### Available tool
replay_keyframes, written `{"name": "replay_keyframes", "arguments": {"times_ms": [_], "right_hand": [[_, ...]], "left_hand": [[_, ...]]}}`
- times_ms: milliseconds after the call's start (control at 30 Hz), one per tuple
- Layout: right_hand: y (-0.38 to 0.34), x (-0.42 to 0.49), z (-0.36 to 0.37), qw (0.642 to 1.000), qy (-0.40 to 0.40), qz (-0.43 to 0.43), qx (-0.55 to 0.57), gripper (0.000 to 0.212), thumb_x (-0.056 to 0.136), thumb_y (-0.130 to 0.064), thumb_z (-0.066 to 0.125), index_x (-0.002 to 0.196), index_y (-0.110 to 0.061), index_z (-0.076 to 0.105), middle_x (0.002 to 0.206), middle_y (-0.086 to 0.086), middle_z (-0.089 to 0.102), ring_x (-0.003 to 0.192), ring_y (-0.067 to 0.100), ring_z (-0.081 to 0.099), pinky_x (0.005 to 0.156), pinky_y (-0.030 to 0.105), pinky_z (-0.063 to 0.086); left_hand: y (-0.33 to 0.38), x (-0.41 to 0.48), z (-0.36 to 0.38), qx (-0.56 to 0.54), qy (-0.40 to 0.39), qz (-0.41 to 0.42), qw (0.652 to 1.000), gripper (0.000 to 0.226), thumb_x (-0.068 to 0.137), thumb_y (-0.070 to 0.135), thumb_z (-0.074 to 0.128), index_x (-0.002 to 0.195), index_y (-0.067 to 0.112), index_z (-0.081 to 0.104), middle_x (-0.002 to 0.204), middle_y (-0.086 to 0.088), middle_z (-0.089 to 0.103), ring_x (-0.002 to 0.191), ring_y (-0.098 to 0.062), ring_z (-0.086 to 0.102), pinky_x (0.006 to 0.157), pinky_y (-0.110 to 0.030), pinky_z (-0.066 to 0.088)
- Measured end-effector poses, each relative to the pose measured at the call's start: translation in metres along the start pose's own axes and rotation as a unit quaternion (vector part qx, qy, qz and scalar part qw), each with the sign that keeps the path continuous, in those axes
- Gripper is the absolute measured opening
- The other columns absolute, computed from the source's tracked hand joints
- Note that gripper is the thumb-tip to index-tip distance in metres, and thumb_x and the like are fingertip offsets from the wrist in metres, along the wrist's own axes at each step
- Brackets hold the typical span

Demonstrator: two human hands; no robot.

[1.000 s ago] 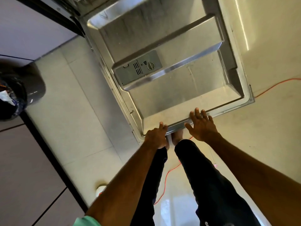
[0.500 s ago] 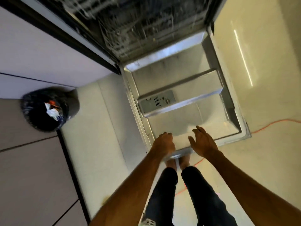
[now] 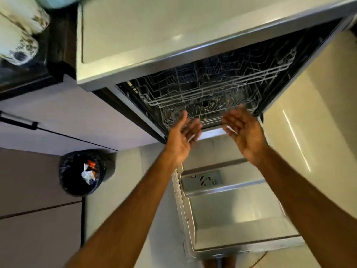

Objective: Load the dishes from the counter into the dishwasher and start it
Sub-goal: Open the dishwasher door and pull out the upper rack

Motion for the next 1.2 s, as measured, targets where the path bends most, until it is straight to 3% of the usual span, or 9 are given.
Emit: {"name": "replay_keyframes", "arguments": {"times_ms": [67, 200, 333, 433, 567, 733, 867, 967, 1200], "right_hand": [[-0.019, 0.018, 0.009, 0.999, -0.013, -0.012, 0.033, 0.051, 0.091, -0.051, 0.068, 0.116, -0.008, 0.058, 0.119, 0.015, 0.059, 0.110, 0.028, 0.060, 0.107, 0.043, 0.048], [-0.053, 0.046, 0.027, 0.998, 0.004, -0.024, 0.061, 0.064, 0.086, -0.061, 0.069, 0.116, -0.006, 0.053, 0.108, 0.016, 0.051, 0.099, 0.028, 0.054, 0.094, 0.038, 0.054], [-0.066, 0.062, 0.028, 0.996, 0.046, 0.002, 0.081, 0.052, 0.087, -0.051, 0.073, 0.128, -0.023, 0.055, 0.127, 0.019, 0.060, 0.114, 0.031, 0.064, 0.097, 0.045, 0.057], [-0.063, 0.066, 0.023, 0.996, 0.064, 0.022, 0.050, 0.026, 0.092, -0.040, 0.069, 0.106, -0.020, 0.059, 0.101, 0.014, 0.067, 0.098, 0.029, 0.066, 0.091, 0.047, 0.059], [-0.063, 0.080, 0.012, 0.994, 0.074, 0.037, 0.076, 0.027, 0.094, -0.039, 0.067, 0.101, -0.014, 0.059, 0.113, 0.020, 0.064, 0.100, 0.035, 0.069, 0.082, 0.050, 0.060], [-0.065, 0.105, 0.005, 0.992, 0.053, 0.013, 0.116, 0.029, 0.100, -0.031, 0.060, 0.116, -0.007, 0.061, 0.120, 0.024, 0.068, 0.106, 0.041, 0.069, 0.092, 0.059, 0.055], [-0.068, 0.112, 0.006, 0.992, 0.061, 0.013, 0.108, 0.020, 0.099, -0.024, 0.062, 0.103, -0.004, 0.062, 0.117, 0.024, 0.068, 0.106, 0.040, 0.069, 0.086, 0.053, 0.060], [-0.065, 0.111, -0.001, 0.994, 0.071, 0.017, 0.082, 0.034, 0.097, -0.029, 0.062, 0.117, -0.001, 0.061, 0.119, 0.023, 0.070, 0.105, 0.037, 0.072, 0.086, 0.049, 0.061], [-0.035, 0.083, -0.032, 0.995, 0.030, 0.002, 0.096, 0.032, 0.102, -0.031, 0.056, 0.120, -0.005, 0.060, 0.121, 0.018, 0.071, 0.107, 0.031, 0.072, 0.085, 0.041, 0.061]], "left_hand": [[0.029, 0.007, 0.007, -0.058, -0.001, 0.017, 0.998, 0.053, 0.082, 0.051, 0.076, 0.107, 0.006, 0.061, 0.123, -0.019, 0.061, 0.112, -0.032, 0.060, 0.108, -0.045, 0.047], [0.060, 0.027, 0.016, -0.143, 0.021, 0.048, 0.988, 0.080, 0.078, 0.048, 0.082, 0.141, 0.011, 0.050, 0.122, -0.021, 0.056, 0.109, -0.034, 0.059, 0.104, -0.050, 0.049], [0.062, 0.040, 0.028, -0.170, 0.061, 0.045, 0.982, 0.052, 0.086, 0.035, 0.078, 0.128, 0.016, 0.054, 0.107, -0.022, 0.063, 0.107, -0.036, 0.061, 0.102, -0.049, 0.052], [0.057, 0.048, 0.028, -0.197, 0.082, 0.035, 0.976, 0.032, 0.094, 0.023, 0.069, 0.120, 0.009, 0.055, 0.114, -0.026, 0.066, 0.113, -0.038, 0.066, 0.100, -0.046, 0.054], [0.050, 0.057, 0.023, -0.210, 0.079, 0.036, 0.974, 0.025, 0.100, 0.023, 0.059, 0.118, 0.006, 0.057, 0.125, -0.029, 0.065, 0.117, -0.038, 0.065, 0.096, -0.046, 0.056], [0.048, 0.063, 0.023, -0.227, 0.080, 0.045, 0.969, 0.035, 0.099, 0.031, 0.057, 0.118, 0.002, 0.057, 0.129, -0.028, 0.063, 0.119, -0.037, 0.064, 0.101, -0.046, 0.053], [0.048, 0.068, 0.024, -0.231, 0.083, 0.060, 0.968, 0.047, 0.098, 0.031, 0.058, 0.137, 0.005, 0.051, 0.114, -0.026, 0.069, 0.102, -0.036, 0.071, 0.082, -0.045, 0.061], [0.043, 0.066, 0.021, -0.230, 0.074, 0.069, 0.968, 0.048, 0.098, 0.031, 0.057, 0.139, 0.005, 0.051, 0.107, -0.025, 0.071, 0.093, -0.033, 0.073, 0.080, -0.041, 0.063], [0.005, 0.037, 0.008, -0.211, 0.076, 0.086, 0.971, 0.049, 0.100, 0.031, 0.053, 0.142, 0.005, 0.048, 0.127, -0.024, 0.065, 0.113, -0.032, 0.068, 0.091, -0.040, 0.058]]}}
Point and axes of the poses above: each hand's wrist, its own x-axis towards the middle knuckle, its own z-axis out of the palm, y = z × x, the point moved 4 cm from there along x, towards the middle knuckle
